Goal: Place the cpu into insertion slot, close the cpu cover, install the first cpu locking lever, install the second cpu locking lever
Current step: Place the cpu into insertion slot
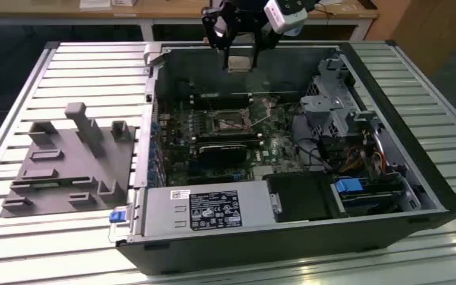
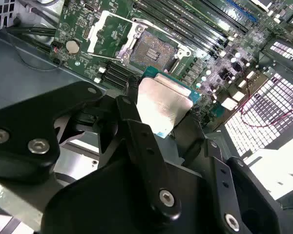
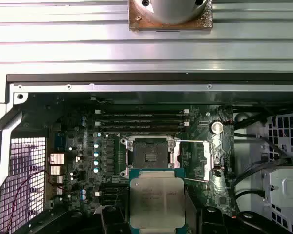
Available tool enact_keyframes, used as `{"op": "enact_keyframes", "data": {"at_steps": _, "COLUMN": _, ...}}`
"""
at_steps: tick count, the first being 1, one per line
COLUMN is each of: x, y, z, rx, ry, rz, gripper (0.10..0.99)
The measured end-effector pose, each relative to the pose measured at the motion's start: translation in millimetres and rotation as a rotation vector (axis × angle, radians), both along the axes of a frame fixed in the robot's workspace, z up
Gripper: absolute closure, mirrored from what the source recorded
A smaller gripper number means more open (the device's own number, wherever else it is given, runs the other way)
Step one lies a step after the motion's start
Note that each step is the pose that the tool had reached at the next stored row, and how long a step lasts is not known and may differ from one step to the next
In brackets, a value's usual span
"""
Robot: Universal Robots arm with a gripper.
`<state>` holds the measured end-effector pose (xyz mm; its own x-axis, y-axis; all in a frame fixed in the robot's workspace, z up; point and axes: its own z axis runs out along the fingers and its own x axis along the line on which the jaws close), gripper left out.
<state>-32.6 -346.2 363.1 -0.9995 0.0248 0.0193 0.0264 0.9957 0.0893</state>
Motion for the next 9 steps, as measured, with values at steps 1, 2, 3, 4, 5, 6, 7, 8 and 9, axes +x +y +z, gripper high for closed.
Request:
{"op": "enact_keyframes", "data": {"at_steps": 1, "x": 0.0, "y": 0.0, "z": 0.0, "rx": 0.0, "ry": 0.0, "rz": 0.0, "gripper": 0.549}}
{"op": "enact_keyframes", "data": {"at_steps": 2, "x": 0.0, "y": 0.0, "z": 0.0, "rx": 0.0, "ry": 0.0, "rz": 0.0, "gripper": 0.549}}
{"op": "enact_keyframes", "data": {"at_steps": 3, "x": 0.0, "y": 0.0, "z": 0.0, "rx": 0.0, "ry": 0.0, "rz": 0.0, "gripper": 0.549}}
{"op": "enact_keyframes", "data": {"at_steps": 4, "x": 0.0, "y": 0.0, "z": 0.0, "rx": 0.0, "ry": 0.0, "rz": 0.0, "gripper": 0.549}}
{"op": "enact_keyframes", "data": {"at_steps": 5, "x": 0.0, "y": 0.0, "z": 0.0, "rx": 0.0, "ry": 0.0, "rz": 0.0, "gripper": 0.549}}
{"op": "enact_keyframes", "data": {"at_steps": 6, "x": 0.0, "y": 0.0, "z": 0.0, "rx": 0.0, "ry": 0.0, "rz": 0.0, "gripper": 0.549}}
{"op": "enact_keyframes", "data": {"at_steps": 7, "x": 0.0, "y": 0.0, "z": 0.0, "rx": 0.0, "ry": 0.0, "rz": 0.0, "gripper": 0.549}}
{"op": "enact_keyframes", "data": {"at_steps": 8, "x": 0.0, "y": 0.0, "z": 0.0, "rx": 0.0, "ry": 0.0, "rz": 0.0, "gripper": 0.549}}
{"op": "enact_keyframes", "data": {"at_steps": 9, "x": 0.0, "y": 0.0, "z": 0.0, "rx": 0.0, "ry": -0.0001, "rz": 0.0, "gripper": 0.549}}
